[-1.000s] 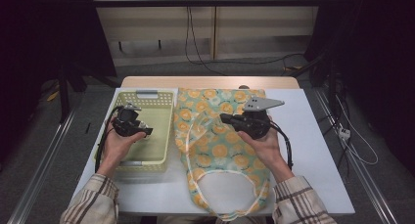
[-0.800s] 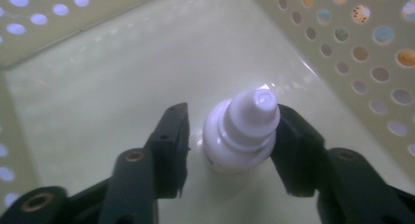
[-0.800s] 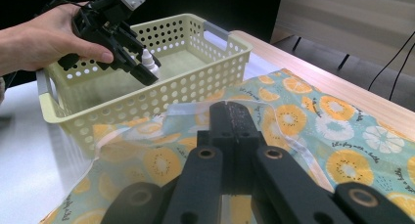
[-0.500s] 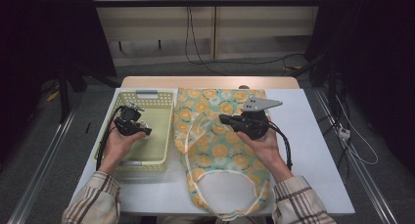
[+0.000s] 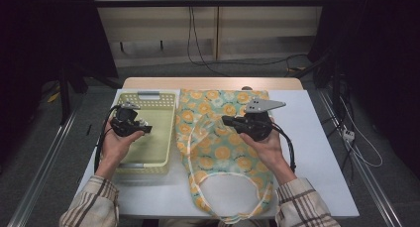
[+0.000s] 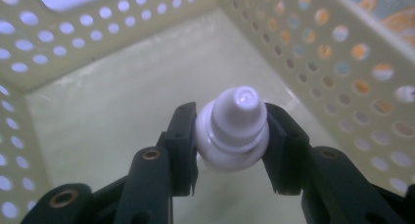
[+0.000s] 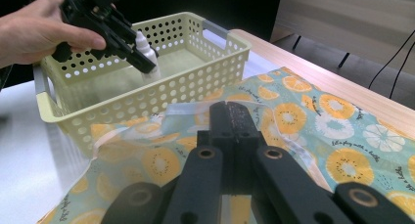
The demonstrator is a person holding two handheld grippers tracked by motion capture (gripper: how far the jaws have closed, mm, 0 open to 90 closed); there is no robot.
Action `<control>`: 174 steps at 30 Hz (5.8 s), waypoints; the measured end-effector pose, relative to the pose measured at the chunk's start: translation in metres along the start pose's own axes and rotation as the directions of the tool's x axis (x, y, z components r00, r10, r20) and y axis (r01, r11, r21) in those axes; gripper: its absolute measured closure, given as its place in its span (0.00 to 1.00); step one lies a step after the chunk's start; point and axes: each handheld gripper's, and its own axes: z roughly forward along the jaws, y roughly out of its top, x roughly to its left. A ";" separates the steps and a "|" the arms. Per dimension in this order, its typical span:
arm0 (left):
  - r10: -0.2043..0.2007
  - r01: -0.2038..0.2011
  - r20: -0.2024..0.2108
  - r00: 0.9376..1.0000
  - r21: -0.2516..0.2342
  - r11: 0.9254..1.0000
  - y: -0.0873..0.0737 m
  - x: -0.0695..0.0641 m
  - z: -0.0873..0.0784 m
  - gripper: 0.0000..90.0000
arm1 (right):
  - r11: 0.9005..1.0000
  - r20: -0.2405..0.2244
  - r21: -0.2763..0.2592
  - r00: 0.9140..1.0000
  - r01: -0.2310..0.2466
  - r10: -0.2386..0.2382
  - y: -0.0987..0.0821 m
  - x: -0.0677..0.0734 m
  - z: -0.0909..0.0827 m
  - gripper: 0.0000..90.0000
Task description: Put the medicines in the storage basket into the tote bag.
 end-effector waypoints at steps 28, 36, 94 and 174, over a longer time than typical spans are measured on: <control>0.117 -0.094 0.074 0.990 -0.266 0.959 0.000 -0.057 -0.060 0.67 | 1.000 0.006 -0.007 1.000 -0.004 0.004 0.000 -0.001 -0.002 1.00; 0.155 -0.114 0.109 0.982 -0.312 0.943 0.000 -0.076 -0.065 0.67 | 1.000 0.011 -0.004 1.000 -0.005 0.005 -0.001 -0.002 -0.002 1.00; 0.337 -0.269 0.291 0.895 -0.251 0.930 0.044 -0.206 0.037 0.67 | 1.000 0.009 -0.020 1.000 -0.001 0.001 0.001 -0.001 -0.004 1.00; 0.435 -0.428 0.304 0.847 -0.092 0.899 -0.016 -0.221 0.052 0.21 | 1.000 0.017 0.004 0.999 -0.031 0.031 -0.009 -0.007 -0.001 1.00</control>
